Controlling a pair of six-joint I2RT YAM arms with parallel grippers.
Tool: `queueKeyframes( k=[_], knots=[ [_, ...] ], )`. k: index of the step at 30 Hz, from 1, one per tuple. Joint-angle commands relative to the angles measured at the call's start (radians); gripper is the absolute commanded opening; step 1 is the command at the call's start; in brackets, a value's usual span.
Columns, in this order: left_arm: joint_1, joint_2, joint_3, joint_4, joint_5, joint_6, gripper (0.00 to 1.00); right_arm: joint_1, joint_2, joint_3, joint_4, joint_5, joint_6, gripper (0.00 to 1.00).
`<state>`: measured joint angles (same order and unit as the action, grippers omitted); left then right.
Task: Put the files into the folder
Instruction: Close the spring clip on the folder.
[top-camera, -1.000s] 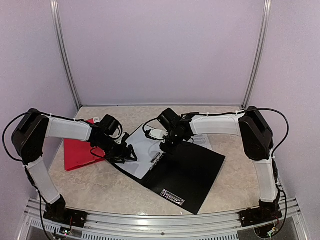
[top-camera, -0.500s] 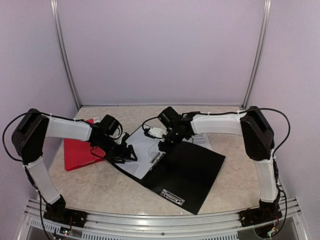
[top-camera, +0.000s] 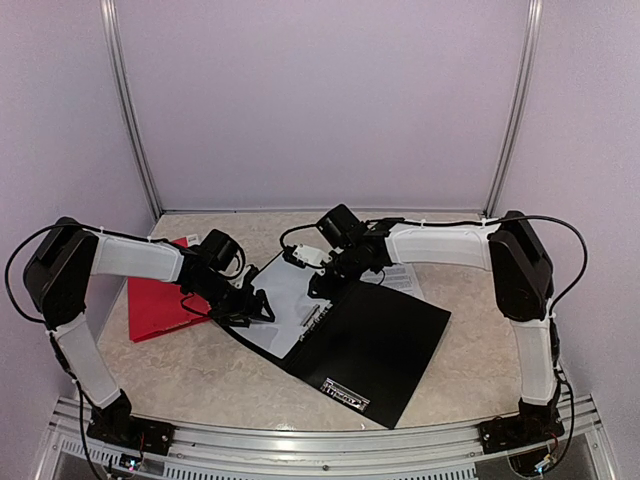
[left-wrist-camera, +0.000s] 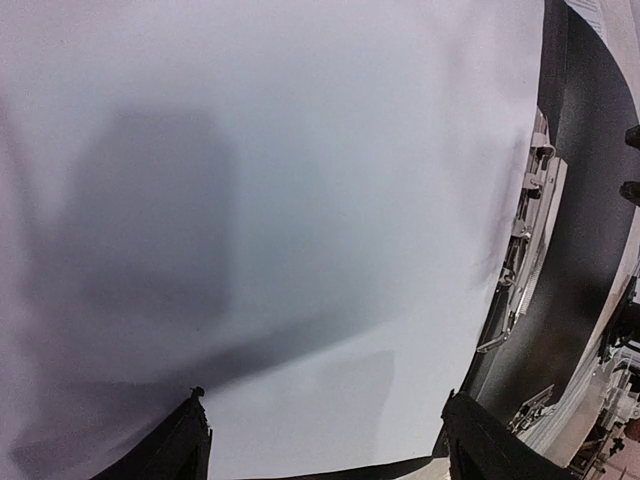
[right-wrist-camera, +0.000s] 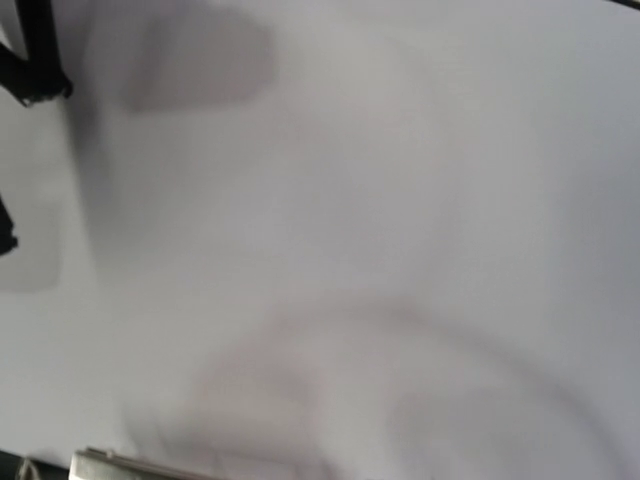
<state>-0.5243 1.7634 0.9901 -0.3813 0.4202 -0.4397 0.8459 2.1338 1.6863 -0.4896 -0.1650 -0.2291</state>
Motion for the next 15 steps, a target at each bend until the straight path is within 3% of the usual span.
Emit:
queueKeyframes(
  k=[1,15],
  knots=[
    [-0.005,0.049,-0.021,-0.076,-0.041,0.016,0.78,0.006,0.034,0.000,-0.015,-0.009,0.009,0.18],
    [-0.005,0.051,-0.025,-0.076,-0.043,0.016,0.78,0.007,0.071,-0.020,-0.038,0.027,-0.003,0.16]
  ],
)
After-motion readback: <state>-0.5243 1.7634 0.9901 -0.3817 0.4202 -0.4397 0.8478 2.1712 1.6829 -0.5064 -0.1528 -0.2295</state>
